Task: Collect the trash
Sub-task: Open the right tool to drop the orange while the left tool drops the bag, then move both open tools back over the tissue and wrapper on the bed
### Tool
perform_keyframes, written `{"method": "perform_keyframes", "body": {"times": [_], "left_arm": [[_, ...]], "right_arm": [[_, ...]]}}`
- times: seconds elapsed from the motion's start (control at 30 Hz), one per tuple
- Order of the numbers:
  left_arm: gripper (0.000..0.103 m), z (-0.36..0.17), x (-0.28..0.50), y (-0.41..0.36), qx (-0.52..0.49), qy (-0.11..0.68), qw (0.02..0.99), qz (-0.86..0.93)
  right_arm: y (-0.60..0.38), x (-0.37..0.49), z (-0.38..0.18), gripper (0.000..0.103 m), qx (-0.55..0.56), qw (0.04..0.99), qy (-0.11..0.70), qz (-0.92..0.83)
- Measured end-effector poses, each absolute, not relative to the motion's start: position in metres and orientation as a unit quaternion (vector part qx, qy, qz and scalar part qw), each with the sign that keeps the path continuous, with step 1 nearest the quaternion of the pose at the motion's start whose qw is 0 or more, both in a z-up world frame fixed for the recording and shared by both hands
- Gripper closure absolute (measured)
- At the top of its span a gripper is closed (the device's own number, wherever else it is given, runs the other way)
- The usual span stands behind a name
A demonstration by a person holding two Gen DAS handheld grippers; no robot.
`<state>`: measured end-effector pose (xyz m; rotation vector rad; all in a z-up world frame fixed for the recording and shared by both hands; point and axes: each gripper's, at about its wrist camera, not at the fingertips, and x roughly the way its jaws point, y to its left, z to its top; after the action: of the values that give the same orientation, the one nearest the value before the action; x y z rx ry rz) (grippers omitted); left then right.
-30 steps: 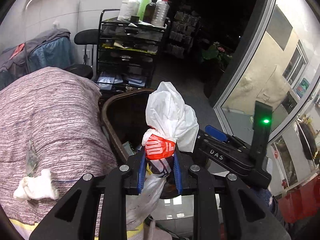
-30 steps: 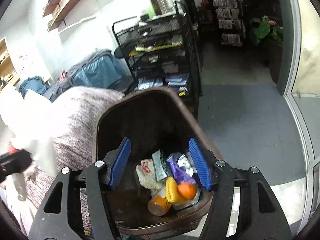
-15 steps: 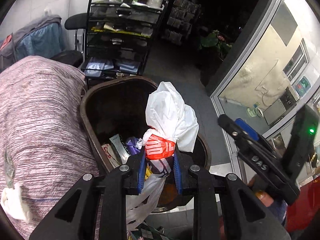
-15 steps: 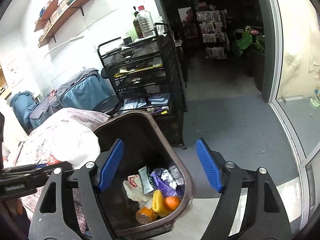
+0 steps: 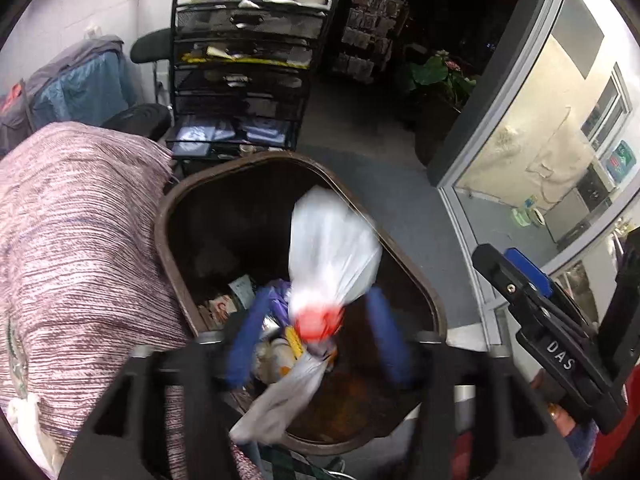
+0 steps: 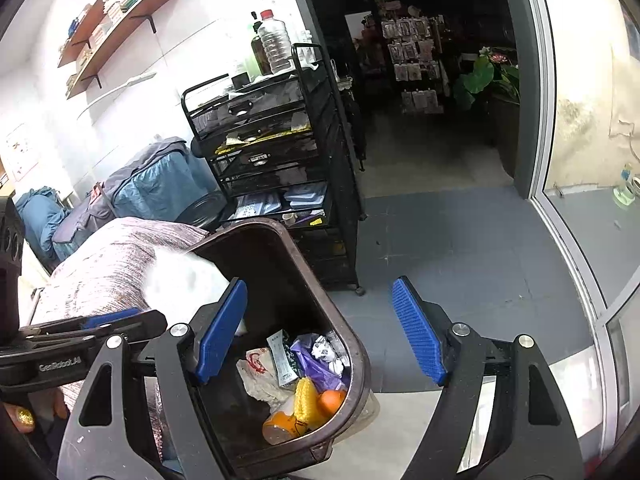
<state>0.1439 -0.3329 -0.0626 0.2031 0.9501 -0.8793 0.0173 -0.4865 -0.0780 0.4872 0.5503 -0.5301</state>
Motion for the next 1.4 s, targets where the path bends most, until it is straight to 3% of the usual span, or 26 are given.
{"method": "perform_keyframes", "body": {"times": [0.13, 0.33, 0.83, 1.4], "left_arm": [[0.018, -0.057, 0.141, -0.328, 0.097, 0.425, 0.803, -0.407], [0.010, -0.044, 0.135, -0.317, 0.089, 0.408, 0.811, -0.409], [0.006, 0.002, 0.101, -0.256, 0.087, 0.317, 0.859, -0.393], [0.006, -0.010, 0.120, -0.155, 0.065, 0.338, 0.887, -0.308]], "right_arm": [[-0.486, 0.016, -0.078, 0.020, 0.237, 0.899, 0.263, -0.259], [-0.483, 0.019, -0.080, 0.020, 0.240, 0.901, 0.266, -0.246], [-0.445, 0.042, -0.072, 0.018, 0.222, 0.925, 0.261, -0.163], [-0.357, 0.086, -0.053, 0.017, 0.161, 0.947, 0.277, -0.029]]}}
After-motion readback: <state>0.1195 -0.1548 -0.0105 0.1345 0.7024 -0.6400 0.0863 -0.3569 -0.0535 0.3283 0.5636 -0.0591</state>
